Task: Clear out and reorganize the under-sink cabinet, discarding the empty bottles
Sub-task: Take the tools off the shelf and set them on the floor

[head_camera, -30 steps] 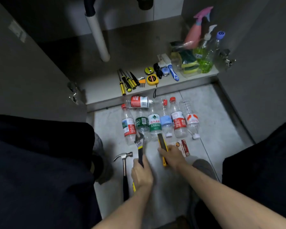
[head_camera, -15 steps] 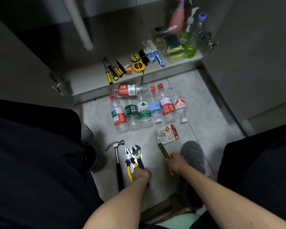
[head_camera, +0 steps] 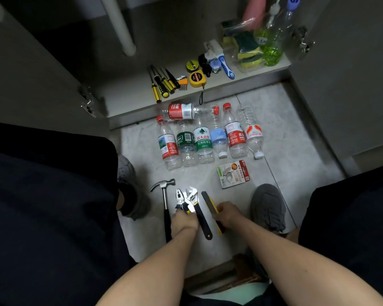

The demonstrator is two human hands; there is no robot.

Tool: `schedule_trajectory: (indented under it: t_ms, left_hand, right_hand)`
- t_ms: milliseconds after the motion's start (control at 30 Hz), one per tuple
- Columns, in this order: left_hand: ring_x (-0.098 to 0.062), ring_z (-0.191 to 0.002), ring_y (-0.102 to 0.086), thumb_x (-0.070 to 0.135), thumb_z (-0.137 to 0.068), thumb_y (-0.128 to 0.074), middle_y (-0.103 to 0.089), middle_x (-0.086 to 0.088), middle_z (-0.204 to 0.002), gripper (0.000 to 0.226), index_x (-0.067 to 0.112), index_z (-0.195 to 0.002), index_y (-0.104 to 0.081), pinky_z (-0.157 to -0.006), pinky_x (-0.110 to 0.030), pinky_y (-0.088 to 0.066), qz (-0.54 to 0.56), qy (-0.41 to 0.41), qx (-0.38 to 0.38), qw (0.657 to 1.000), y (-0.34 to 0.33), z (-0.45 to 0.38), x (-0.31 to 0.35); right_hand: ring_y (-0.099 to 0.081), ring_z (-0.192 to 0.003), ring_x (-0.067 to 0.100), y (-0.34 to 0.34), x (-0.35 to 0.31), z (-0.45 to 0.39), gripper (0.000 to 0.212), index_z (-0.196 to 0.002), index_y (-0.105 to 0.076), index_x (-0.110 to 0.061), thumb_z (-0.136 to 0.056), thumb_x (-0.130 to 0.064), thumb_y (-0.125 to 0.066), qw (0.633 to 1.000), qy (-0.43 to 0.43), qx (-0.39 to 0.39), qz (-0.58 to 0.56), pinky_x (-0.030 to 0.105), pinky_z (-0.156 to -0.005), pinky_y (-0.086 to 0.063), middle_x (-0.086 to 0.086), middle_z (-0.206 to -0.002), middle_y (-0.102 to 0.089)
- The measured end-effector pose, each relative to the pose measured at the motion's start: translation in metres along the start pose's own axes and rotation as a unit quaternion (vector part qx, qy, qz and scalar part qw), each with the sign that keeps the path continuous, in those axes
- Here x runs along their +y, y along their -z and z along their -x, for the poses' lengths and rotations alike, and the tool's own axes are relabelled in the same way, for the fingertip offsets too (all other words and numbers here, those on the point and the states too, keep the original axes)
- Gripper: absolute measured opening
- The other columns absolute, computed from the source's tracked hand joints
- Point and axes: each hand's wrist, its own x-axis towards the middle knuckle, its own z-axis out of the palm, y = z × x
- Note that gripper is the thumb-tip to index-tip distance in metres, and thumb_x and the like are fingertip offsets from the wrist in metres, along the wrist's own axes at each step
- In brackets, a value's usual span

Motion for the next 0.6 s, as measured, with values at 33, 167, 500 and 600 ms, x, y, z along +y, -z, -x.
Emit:
schedule_trajectory:
  t_ms: [33,167,500,600]
  left_hand:
    - [-0.035,-0.116,-0.058,0.023,-0.087,-0.053,-0.060,-0.016,-0.124,0.034,0.008,-0.115,-0.063,-0.094,-0.036,-0.049,0.008,-0.005,0.014,1.000,0.003,-0.002,-0.001]
    - [-0.033,-0.120,-0.053,0.022,-0.084,-0.063,-0.050,-0.013,-0.127,0.033,0.012,-0.115,-0.059,-0.100,-0.035,-0.044,0.026,-0.021,0.035,0.999,0.005,-0.008,-0.004]
    - [-0.031,-0.112,-0.055,0.022,-0.072,-0.077,-0.055,-0.009,-0.117,0.046,0.018,-0.106,-0.046,-0.094,-0.041,-0.049,0.010,-0.053,0.045,0.997,0.004,-0.027,-0.004]
    - [-0.030,-0.111,-0.056,0.024,-0.072,-0.073,-0.054,-0.006,-0.117,0.043,0.019,-0.108,-0.049,-0.091,-0.040,-0.050,-0.019,-0.048,0.040,0.998,0.005,-0.031,-0.003]
  right_hand:
    - [-0.067,-0.101,0.030,-0.002,-0.002,0.000,0.020,-0.100,-0.070,-0.009,-0.090,-0.025,-0.067,1.000,-0.001,0.007,0.009,0.032,-0.085,-0.053,0.012,-0.106,-0.072]
    - [-0.065,-0.104,0.028,-0.007,-0.001,0.001,0.016,-0.103,-0.069,-0.011,-0.089,-0.015,-0.061,0.997,0.001,0.068,0.043,0.027,-0.077,-0.047,0.009,-0.111,-0.070]
    - [-0.065,-0.102,0.032,-0.020,-0.005,-0.001,0.017,-0.102,-0.063,-0.008,-0.089,-0.020,-0.065,0.995,0.033,0.054,0.071,0.029,-0.073,-0.046,0.012,-0.109,-0.068]
    - [-0.066,-0.096,0.032,-0.024,-0.010,-0.001,0.011,-0.091,-0.059,-0.011,-0.088,-0.016,-0.068,0.996,0.042,0.059,0.056,0.028,-0.067,-0.042,0.014,-0.102,-0.069]
